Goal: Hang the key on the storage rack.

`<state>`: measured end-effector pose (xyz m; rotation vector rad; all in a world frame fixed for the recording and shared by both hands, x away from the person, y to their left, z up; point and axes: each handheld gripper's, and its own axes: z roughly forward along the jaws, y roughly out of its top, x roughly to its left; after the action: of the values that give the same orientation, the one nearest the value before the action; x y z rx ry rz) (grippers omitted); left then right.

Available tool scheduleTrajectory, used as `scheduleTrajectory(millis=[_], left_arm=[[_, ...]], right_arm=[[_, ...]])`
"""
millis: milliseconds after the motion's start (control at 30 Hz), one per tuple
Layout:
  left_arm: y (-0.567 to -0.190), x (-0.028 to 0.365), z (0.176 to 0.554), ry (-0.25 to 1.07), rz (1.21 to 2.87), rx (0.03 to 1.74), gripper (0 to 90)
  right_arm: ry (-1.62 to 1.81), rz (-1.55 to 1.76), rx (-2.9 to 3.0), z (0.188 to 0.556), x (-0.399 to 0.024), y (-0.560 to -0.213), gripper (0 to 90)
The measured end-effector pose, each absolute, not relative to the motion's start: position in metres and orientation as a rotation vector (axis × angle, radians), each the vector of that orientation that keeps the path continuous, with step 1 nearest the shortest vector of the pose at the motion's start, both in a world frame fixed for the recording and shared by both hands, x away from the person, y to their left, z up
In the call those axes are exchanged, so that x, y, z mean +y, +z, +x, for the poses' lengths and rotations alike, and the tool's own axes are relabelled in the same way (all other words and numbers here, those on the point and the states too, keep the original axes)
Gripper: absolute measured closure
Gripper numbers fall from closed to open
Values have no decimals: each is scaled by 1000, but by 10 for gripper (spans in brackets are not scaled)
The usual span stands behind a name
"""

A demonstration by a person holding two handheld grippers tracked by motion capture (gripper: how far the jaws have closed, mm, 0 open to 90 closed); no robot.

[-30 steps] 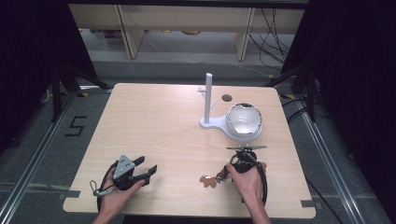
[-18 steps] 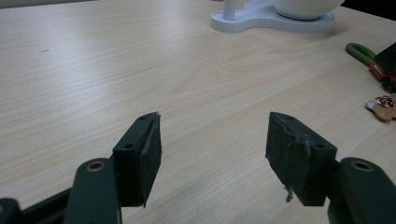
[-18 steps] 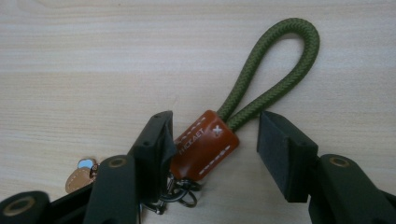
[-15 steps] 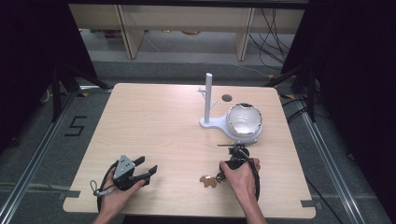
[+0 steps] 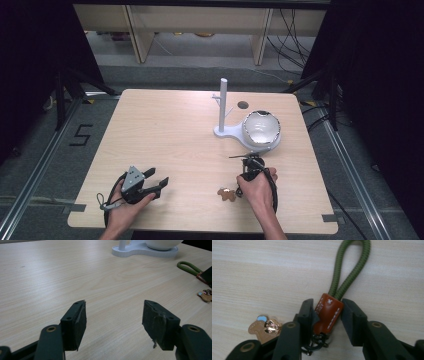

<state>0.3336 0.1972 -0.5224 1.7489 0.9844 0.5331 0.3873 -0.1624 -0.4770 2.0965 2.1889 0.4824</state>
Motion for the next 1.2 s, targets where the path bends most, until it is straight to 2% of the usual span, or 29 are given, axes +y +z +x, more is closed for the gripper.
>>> scheduleTrajectory(millis=[100, 333, 733, 1200], left_arm=[[-522, 198, 334, 531, 1744, 989, 355], [-522, 198, 334, 531, 1745, 988, 355], [-522, 198, 334, 532, 1743, 993, 356], [-522, 197, 333, 539, 1744, 999, 355]], right_arm=[[510, 2105, 2221, 387, -165, -476, 745], [581, 2060, 2251, 383, -171, -475, 779], [855, 1920, 2251, 370, -179, -458, 786], [1003, 1729, 2149, 362, -182, -450, 790]])
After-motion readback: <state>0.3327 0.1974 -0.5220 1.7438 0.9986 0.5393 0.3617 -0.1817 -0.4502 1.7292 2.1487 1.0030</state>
